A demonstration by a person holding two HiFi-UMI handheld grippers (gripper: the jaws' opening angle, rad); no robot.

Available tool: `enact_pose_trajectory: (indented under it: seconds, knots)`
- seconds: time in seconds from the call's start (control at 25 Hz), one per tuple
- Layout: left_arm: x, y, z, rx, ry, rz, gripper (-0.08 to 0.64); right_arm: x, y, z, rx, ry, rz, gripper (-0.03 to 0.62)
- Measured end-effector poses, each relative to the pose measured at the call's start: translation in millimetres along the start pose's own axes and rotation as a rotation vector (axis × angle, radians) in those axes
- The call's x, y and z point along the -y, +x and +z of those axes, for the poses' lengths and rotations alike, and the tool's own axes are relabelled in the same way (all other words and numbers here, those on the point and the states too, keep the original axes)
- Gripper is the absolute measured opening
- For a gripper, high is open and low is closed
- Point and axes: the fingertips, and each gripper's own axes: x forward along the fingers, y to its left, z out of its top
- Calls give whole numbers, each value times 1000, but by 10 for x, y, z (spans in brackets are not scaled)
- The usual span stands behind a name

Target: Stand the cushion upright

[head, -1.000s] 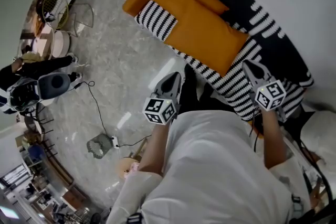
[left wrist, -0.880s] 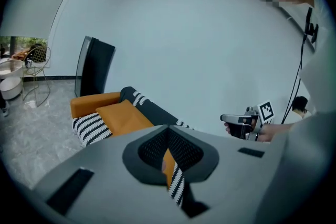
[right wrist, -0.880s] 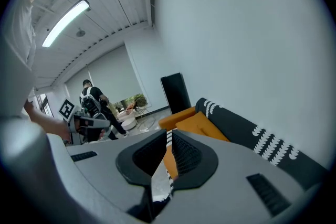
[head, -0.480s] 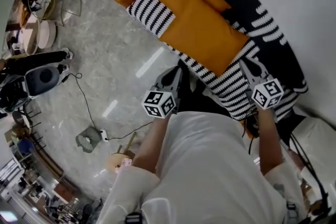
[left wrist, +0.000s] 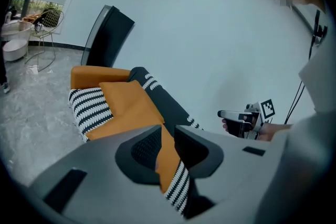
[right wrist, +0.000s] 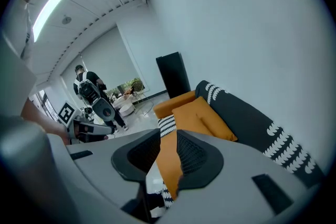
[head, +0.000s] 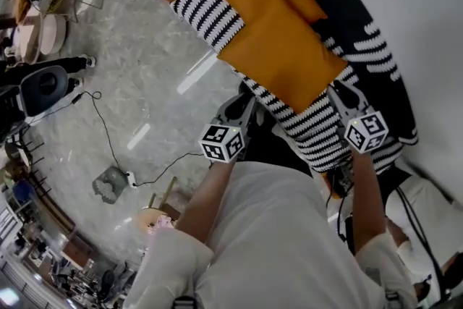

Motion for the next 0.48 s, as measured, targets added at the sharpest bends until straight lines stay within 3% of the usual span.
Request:
enact_pose_trajectory:
  seconds: [0.2,0.48]
  knots:
    - [-292,382,-122,-29,-37,60,101,292,294,-88,-90,-33,-1,147]
    - [-540,830,-316,-77,-94,70,143,673,733,-242,-177,-58,6,175]
